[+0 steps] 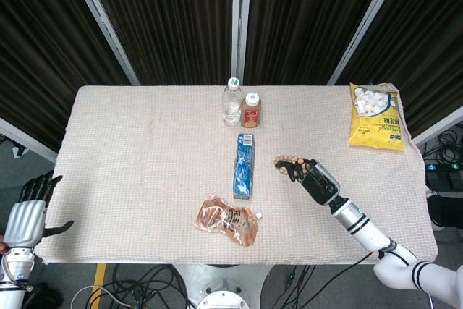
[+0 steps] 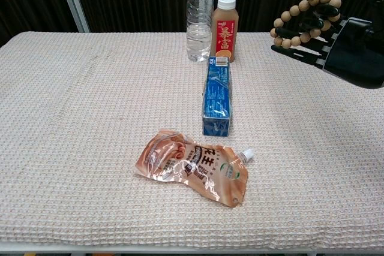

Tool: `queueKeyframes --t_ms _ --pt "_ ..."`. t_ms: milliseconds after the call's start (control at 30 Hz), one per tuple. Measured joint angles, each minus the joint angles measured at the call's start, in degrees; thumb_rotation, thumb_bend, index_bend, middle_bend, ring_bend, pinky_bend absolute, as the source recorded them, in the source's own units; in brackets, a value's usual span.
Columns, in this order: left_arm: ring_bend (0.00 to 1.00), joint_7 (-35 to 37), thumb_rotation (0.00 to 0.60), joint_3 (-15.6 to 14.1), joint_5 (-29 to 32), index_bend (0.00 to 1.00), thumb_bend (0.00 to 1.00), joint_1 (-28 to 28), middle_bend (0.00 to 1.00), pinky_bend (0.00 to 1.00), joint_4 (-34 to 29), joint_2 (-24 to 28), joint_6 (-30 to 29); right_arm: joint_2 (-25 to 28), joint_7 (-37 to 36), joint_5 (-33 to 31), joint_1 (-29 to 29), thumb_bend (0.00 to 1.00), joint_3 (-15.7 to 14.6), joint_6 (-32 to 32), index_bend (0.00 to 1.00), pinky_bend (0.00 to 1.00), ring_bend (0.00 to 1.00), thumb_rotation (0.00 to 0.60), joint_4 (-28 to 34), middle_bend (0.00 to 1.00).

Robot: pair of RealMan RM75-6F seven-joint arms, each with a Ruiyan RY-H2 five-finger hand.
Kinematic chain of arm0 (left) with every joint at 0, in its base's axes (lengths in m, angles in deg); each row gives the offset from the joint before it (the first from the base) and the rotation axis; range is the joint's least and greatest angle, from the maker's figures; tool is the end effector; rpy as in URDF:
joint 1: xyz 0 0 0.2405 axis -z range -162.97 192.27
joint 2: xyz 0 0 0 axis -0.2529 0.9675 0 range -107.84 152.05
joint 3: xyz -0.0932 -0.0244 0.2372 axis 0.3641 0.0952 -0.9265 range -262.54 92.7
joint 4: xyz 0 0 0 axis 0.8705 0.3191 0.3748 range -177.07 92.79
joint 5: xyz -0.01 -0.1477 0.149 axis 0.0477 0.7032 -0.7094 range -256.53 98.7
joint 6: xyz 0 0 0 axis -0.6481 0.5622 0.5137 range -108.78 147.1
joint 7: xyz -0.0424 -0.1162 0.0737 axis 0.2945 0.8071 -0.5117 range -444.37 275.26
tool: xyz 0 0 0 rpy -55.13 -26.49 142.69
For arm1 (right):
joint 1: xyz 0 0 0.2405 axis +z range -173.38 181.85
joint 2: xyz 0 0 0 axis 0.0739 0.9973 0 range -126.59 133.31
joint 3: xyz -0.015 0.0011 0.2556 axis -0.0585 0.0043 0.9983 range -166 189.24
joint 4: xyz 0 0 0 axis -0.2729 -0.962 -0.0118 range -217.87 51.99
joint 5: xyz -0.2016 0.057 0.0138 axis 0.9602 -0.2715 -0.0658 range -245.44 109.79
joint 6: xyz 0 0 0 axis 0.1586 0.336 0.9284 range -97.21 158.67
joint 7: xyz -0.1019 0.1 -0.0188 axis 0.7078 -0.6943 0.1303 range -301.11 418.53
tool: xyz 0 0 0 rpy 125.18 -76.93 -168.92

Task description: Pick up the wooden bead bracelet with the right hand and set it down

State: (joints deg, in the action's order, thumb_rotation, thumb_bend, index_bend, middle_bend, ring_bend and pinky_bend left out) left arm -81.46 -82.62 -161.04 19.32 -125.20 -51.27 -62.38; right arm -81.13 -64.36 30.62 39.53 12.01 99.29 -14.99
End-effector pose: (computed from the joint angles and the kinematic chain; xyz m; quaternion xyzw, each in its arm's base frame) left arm -0.3406 0.1784 0.1152 -0.5717 -0.4412 -0.3709 0.5839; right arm -0.2153 -0.3169 0.0240 -0.2082 0.8044 -0.5296 0.1704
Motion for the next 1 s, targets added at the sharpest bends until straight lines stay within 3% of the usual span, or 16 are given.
queueKeyframes --t_ms 333,500,767,867,1000 --pt "0.0 0.0 0.6 0.0 0.1 0.1 0.0 0.1 0.02 0.0 0.1 0.0 0.3 -1.1 8.7 -2.3 1.0 0.46 -0.6 0.0 0.71 0.0 0.27 0.329 0.7 0.65" --pt "0.0 0.0 0.6 0.1 0.4 0.1 0.0 0.1 0.02 0.0 0.2 0.0 0.4 -1.5 10.1 -2.6 1.2 0.51 -0.9 0.3 0.71 0.0 0.27 0.33 0.5 0.65" --pt "0.0 0.1 0.6 0.1 0.5 0.1 0.0 0.1 0.02 0.0 0.4 -0.2 0.3 -1.5 11.0 -2.9 1.5 0.68 -1.2 0.9 0.71 0.0 0.27 0.328 0.1 0.64" --pt "0.0 0.2 0.6 0.2 0.5 0.1 0.0 0.1 0.02 0.0 0.5 -0.2 0.4 -1.2 11.4 -2.9 1.4 0.76 -1.3 1.5 0.7 0.0 0.26 0.328 0.1 0.63" --pt "0.0 0.2 0.6 0.2 0.4 0.1 0.0 0.2 0.02 0.0 0.6 -0.3 0.3 -0.7 12.0 -2.7 1.3 0.94 -1.5 2.3 0.65 0.0 0.25 0.328 0.3 0.63"
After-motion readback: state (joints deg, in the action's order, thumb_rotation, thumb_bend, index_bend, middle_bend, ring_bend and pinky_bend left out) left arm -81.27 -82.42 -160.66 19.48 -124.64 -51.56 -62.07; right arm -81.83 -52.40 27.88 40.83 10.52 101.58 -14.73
